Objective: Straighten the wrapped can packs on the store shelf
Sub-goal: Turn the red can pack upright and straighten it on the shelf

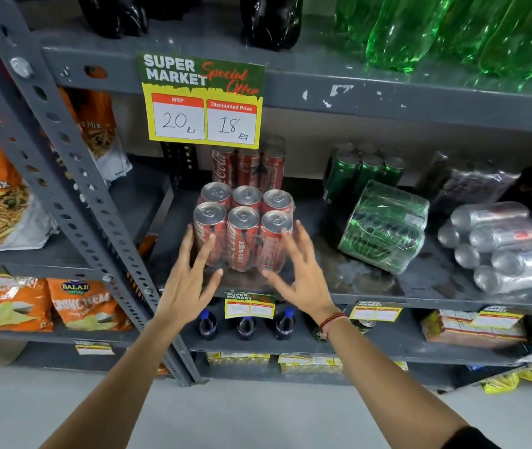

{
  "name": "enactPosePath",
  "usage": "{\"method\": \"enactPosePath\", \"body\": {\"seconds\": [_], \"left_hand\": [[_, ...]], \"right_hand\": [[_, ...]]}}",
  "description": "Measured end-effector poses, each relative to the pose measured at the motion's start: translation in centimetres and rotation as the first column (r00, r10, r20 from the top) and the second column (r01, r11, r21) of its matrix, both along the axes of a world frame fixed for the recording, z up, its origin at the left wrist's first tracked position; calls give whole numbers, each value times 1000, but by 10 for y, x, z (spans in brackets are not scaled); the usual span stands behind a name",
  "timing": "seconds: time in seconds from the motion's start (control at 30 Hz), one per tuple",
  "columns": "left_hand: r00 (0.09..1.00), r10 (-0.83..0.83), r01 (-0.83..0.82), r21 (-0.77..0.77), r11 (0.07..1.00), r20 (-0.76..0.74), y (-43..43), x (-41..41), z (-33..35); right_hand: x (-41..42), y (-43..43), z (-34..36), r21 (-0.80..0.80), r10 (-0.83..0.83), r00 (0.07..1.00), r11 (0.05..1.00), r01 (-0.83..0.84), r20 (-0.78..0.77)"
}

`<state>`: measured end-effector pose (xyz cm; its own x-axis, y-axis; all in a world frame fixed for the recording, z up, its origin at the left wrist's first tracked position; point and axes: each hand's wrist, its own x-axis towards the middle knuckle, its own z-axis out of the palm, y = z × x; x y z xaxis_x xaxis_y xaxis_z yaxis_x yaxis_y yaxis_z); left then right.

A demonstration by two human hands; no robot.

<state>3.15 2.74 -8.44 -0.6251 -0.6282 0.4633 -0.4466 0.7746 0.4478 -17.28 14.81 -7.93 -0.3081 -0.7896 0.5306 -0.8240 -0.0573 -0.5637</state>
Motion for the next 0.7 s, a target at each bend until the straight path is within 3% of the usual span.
{"method": "enactPosePath", "body": {"seconds": [0.1,0.17,0.23,0.3,0.4,0.6,0.7], "left_hand": [[936,197,-147,181,972,-293,29,-16,22],[859,333,-178,384,906,-389,41,-41,42],[832,418,-175,542,822,-365,40,-65,57],[846,458,-219,604,766,-273,34,-84,65],[831,506,-279,615,738,-230,21,-97,61],[940,209,-2,604,797,-272,-45,-87,59],[975,23,126,629,767,-222,-78,-94,74]], "right_hand": [[-12,-22,27,-101,-68,954,990,101,293],[-24,-45,54,-15,-37,889,999,50,456],[-36,-65,74,107,38,841,988,-114,540],[-43,-75,79,237,67,828,943,-235,556],[-43,-68,70,237,47,788,941,-241,614],[8,-28,40,-36,-32,812,997,65,583],[64,-21,24,-39,-178,824,971,236,538]]}}
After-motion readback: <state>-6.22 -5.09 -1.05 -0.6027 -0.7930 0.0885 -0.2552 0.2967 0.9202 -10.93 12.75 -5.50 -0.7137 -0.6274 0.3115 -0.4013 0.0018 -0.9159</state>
